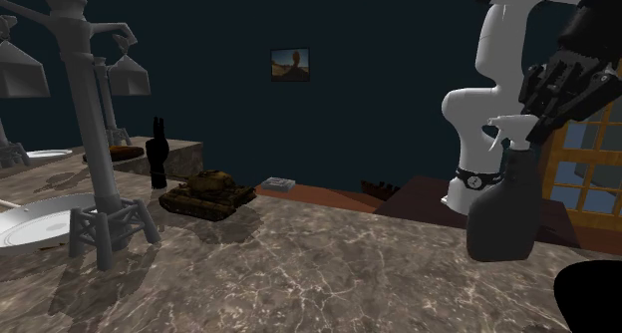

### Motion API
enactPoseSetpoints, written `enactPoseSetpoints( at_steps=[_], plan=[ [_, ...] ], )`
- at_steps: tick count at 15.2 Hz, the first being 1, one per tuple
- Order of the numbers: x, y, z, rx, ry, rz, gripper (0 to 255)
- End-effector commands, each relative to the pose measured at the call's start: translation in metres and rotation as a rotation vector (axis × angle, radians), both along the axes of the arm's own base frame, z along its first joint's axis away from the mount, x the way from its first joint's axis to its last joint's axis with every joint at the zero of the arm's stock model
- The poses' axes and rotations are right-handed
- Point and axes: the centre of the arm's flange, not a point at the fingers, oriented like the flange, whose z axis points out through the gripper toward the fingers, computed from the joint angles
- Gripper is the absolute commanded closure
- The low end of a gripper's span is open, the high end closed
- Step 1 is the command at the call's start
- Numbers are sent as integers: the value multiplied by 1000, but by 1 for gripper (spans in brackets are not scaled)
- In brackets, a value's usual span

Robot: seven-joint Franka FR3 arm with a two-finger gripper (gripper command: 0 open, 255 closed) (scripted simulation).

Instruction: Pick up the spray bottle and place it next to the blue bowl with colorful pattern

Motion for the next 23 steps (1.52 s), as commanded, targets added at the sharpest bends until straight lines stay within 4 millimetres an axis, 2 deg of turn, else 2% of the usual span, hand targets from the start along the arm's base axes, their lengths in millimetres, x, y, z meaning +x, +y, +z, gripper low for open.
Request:
enactPoseSetpoints(
  at_steps=[1, 10, 17, 18, 23],
  plan=[
    [0, 0, -10, 0, 0, 0, 255],
    [0, 0, -56, 0, 0, 0, 255],
    [0, 0, -56, 0, 0, 0, 255],
    [0, 0, -56, 0, 0, 0, 0],
    [0, 0, -56, 0, 0, 0, 0]
  ],
)
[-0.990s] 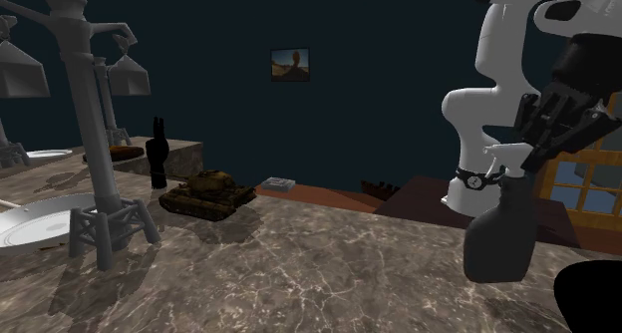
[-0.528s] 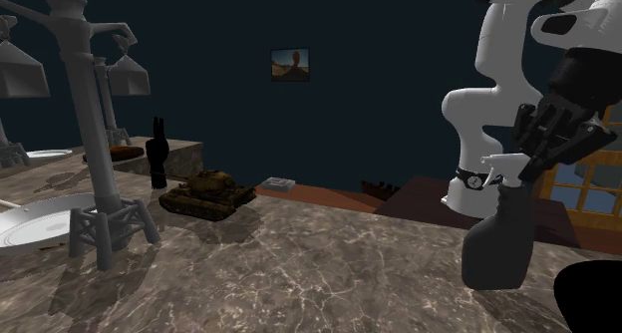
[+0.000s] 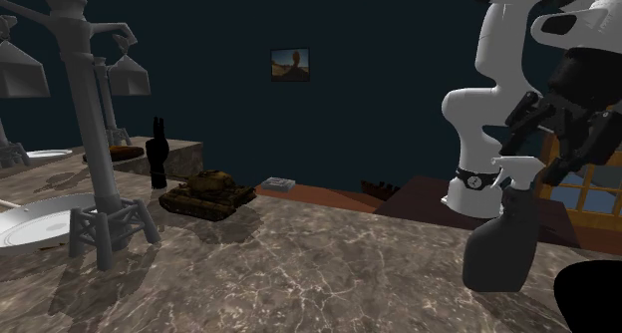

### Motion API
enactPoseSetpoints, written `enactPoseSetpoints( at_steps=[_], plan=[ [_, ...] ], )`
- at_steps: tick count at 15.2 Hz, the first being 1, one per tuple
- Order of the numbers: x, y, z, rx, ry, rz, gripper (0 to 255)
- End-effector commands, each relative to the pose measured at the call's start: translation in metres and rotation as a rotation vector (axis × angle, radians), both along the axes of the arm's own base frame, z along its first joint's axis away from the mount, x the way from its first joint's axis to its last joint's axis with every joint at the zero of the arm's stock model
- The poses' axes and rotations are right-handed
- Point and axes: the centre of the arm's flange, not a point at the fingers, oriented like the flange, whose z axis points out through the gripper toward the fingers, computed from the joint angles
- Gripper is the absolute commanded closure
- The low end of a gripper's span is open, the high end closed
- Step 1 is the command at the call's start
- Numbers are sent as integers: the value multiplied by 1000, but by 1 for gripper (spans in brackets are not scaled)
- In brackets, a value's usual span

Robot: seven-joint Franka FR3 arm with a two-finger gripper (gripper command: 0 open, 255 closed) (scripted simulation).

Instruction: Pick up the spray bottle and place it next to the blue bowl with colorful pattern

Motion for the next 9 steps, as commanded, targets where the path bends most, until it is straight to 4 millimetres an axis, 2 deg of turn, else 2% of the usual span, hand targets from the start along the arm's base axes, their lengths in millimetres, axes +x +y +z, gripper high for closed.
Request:
enactPoseSetpoints(
  at_steps=[1, 4, 9],
  plan=[
    [-1, 5, 12, 0, 0, 0, 0],
    [-3, 17, 47, 0, 0, 0, 0],
    [-3, 17, 47, 0, 0, 0, 0]
  ],
)
